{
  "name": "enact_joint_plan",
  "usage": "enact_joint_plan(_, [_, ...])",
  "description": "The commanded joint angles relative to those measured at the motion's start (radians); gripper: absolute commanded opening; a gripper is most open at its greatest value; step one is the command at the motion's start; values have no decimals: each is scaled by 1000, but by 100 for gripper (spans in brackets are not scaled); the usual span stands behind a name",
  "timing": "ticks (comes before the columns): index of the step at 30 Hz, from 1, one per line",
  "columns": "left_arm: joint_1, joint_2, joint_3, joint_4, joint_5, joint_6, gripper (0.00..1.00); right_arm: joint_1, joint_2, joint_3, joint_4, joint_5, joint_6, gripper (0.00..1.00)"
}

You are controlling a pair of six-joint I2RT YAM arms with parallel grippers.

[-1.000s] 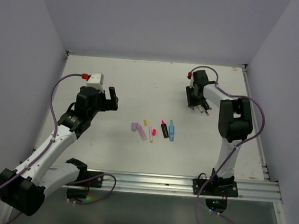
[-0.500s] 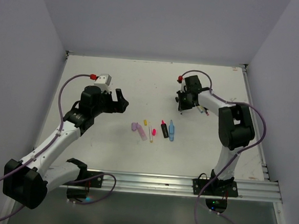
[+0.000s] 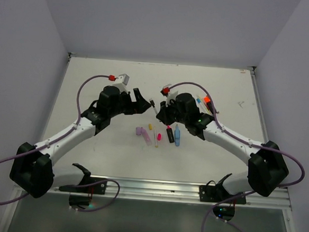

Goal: Open the pen caps

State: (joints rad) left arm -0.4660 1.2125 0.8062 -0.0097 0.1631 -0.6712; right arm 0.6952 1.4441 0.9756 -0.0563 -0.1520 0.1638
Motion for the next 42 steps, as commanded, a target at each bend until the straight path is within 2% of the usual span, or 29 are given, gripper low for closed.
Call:
enact_joint_plan(1, [-42, 30, 65, 80, -48, -59, 90, 36, -47, -34, 136, 17, 29, 0])
enact_joint_plan(10, [-85, 68, 67, 134, -83, -94, 71, 81, -47, -40, 162, 34, 22, 0])
enact_joint_plan(16, [-92, 84, 65, 137, -112, -97, 53, 92, -47, -38, 167, 42, 16, 0])
enact_joint_plan(19, [-94, 84, 59, 148, -117, -97, 39, 96, -47, -43, 171, 40, 13, 0])
enact_joint_plan(20, [-94, 84, 59, 149, -119, -97, 30, 96, -47, -46, 173, 37, 13, 0])
enact_joint_plan(22, [-94, 82, 56, 157, -120, -97, 22, 98, -47, -52, 187, 31, 13, 0])
enact_joint_plan(23, [-94, 79, 51, 160, -119, -96, 13, 98, -50, -64, 196, 19, 19, 0])
enact_joint_plan(25, [-95, 68, 41, 174, -116, -94, 6, 98, -54, -75, 226, 8, 28, 0])
enact_joint_plan(26, [-95, 62, 37, 177, -114, -90, 0, 98, -57, -89, 237, 5, 40, 7])
enact_joint_plan(28, [-94, 47, 24, 183, -106, -85, 0, 98, -65, -104, 268, 3, 52, 18])
enact_joint_plan(29, [-94, 39, 19, 186, -105, -85, 0, 98, -68, -107, 274, 8, 55, 27])
enact_joint_plan(32, [-95, 13, 1, 194, -100, -82, 0, 98, -74, -109, 291, 26, 59, 35])
enact_joint_plan(37, [-95, -14, -15, 191, -96, -77, 0, 98, -59, -88, 302, 26, 49, 42])
enact_joint_plan(42, [-95, -22, -21, 198, -97, -76, 0, 99, -30, -69, 312, 11, 49, 43])
